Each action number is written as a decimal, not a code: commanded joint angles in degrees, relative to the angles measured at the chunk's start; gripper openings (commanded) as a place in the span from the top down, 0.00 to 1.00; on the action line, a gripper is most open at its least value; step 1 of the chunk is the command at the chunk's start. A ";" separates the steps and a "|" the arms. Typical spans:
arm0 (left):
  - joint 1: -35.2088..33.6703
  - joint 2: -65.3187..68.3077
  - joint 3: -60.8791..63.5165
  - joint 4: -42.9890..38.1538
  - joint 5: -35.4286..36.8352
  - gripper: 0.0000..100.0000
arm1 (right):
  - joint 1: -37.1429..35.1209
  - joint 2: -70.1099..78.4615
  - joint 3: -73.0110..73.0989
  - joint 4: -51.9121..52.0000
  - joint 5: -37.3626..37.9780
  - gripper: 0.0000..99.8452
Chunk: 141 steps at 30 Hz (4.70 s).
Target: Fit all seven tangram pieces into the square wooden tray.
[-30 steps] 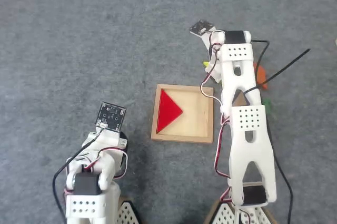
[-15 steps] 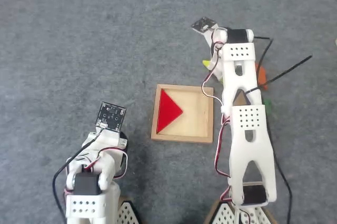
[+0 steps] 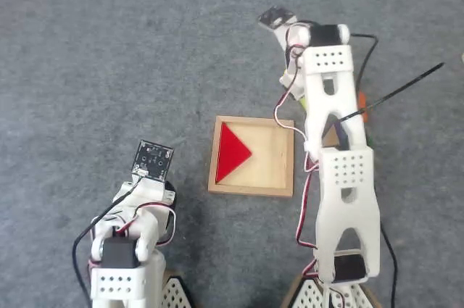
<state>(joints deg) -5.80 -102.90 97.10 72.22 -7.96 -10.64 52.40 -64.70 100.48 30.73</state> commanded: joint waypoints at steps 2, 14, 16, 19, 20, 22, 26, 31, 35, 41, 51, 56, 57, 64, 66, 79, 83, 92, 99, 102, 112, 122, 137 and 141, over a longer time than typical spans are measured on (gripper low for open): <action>-0.09 -1.23 -0.66 0.18 -0.62 0.91 | -1.01 -17.80 14.68 2.42 -7.47 0.76; -0.09 -1.23 -0.66 0.18 -0.62 0.91 | 1.71 -12.18 30.68 -20.00 -3.87 0.67; -0.09 -1.23 -0.66 0.18 -0.62 0.91 | 2.42 -11.47 29.19 -20.88 -3.96 0.63; -0.09 -1.23 -0.66 0.18 -0.62 0.91 | 2.33 -11.38 28.84 -22.20 -2.73 0.63; -0.09 -1.23 -0.66 0.18 -0.62 0.91 | 2.15 -11.30 28.75 -22.20 -0.88 0.63; -0.09 -1.23 -0.66 0.18 -0.62 0.91 | 2.15 -10.86 28.66 -22.20 1.32 0.62; -0.09 -1.23 -0.66 0.18 -0.62 0.91 | 2.33 -8.22 28.66 -24.13 4.57 0.62; -0.09 -1.23 -0.66 0.18 -0.62 0.91 | 2.42 -4.88 28.66 -28.09 4.66 0.63; -0.09 -1.23 -0.66 0.18 -0.62 0.91 | 2.51 -3.91 28.57 -31.08 4.66 0.63; -0.09 -1.23 -0.66 0.18 -0.62 0.91 | 2.77 -3.47 28.57 -31.34 5.01 0.63; -0.09 -1.23 -0.66 0.18 -0.62 0.91 | 4.35 -0.04 28.57 -33.36 5.01 0.63; -0.09 -1.23 -0.66 0.18 -0.62 0.91 | 3.82 1.54 28.57 -33.98 5.01 0.63; -0.09 -1.23 -0.66 0.18 -0.62 0.91 | 3.82 1.63 28.57 -33.80 5.01 0.64; -0.09 -1.23 -0.66 0.18 -0.62 0.91 | 4.00 1.63 28.57 -32.22 5.01 0.85; -0.09 -1.23 -0.66 0.18 -0.62 0.91 | 4.00 1.63 28.57 -31.43 5.01 0.84; -0.09 -1.23 -0.66 0.18 -0.62 0.91 | 3.03 -9.45 28.57 -17.80 4.66 0.83; -0.09 -1.23 -0.66 0.18 -0.62 0.91 | 1.36 -13.76 28.57 -13.67 4.66 0.83; -0.09 -1.23 -0.66 0.18 -0.62 0.91 | -1.98 -18.59 28.57 -8.84 4.04 0.83; -0.09 -1.23 -0.66 0.18 -0.62 0.91 | 1.71 -14.20 28.75 -9.19 7.21 0.73; -0.09 -1.23 -0.66 0.18 -0.62 0.91 | 1.89 -11.12 28.75 -8.48 7.56 0.71; -0.09 -1.23 -0.66 0.18 -0.62 0.91 | 1.80 -4.00 28.66 -12.62 9.05 0.71; -0.09 -1.23 -0.66 0.18 -0.62 0.91 | 1.89 -1.98 28.48 -15.16 9.05 0.75; -0.09 -1.23 -0.66 0.18 -0.62 0.91 | 3.74 -1.54 26.73 -12.62 11.96 0.78; -0.09 -1.23 -0.66 0.18 -0.62 0.91 | 5.67 -2.15 26.64 -12.53 12.13 0.78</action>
<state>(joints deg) -5.80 -102.90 97.10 72.22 -7.96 -7.12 49.32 -37.63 86.68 42.33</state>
